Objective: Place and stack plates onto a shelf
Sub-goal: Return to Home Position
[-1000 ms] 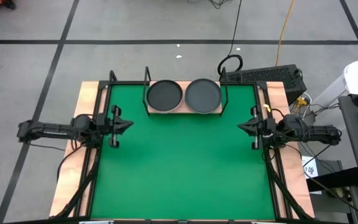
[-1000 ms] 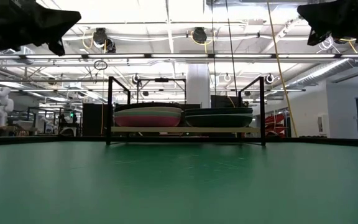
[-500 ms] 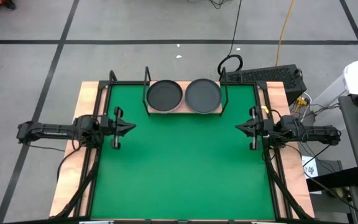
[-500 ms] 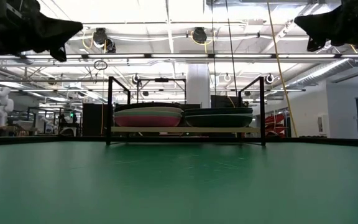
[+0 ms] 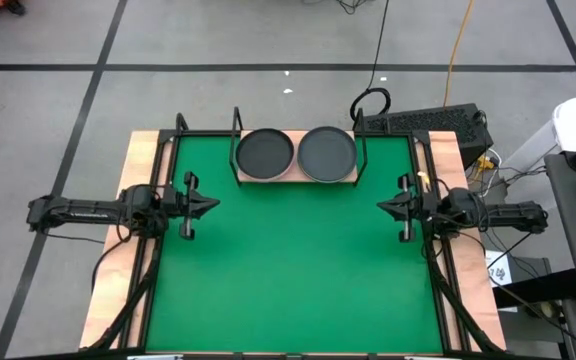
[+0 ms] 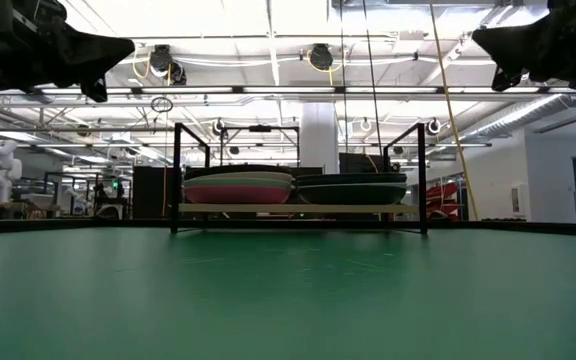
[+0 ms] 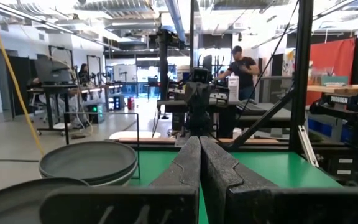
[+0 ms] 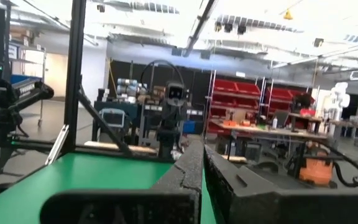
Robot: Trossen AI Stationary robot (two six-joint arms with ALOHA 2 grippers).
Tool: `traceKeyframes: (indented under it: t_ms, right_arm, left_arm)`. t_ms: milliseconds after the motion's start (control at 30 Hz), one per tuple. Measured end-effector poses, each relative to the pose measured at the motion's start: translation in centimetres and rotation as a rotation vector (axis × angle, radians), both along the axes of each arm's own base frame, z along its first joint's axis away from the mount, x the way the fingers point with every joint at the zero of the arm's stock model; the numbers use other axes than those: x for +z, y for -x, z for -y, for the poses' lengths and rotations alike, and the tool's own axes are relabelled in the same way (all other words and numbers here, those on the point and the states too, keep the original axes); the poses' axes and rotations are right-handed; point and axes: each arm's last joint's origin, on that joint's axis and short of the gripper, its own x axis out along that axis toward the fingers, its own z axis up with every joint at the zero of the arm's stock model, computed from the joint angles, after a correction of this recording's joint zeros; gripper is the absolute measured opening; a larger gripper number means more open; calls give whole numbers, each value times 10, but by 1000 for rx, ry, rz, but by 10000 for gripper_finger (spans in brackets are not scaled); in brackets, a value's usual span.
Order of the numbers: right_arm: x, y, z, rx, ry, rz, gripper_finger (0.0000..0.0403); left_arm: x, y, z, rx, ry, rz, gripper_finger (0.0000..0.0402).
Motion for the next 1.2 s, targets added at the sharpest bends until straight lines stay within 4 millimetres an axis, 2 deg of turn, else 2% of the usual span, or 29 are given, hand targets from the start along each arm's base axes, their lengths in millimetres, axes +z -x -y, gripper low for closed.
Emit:
traceKeyframes:
  t_ms: [267, 500, 1200]
  right_arm:
    - [0, 0, 0, -5, -11, -4, 0]
    - [0, 0, 0, -30, 85, -6, 0]
    - [-1, 0, 0, -30, 85, -6, 0]
  left_arm:
    - [0, 0, 0, 0, 0, 1, 12]
    - [0, 0, 0, 0, -1, 1, 15]
    - [0, 0, 0, 1, -1, 1, 17]
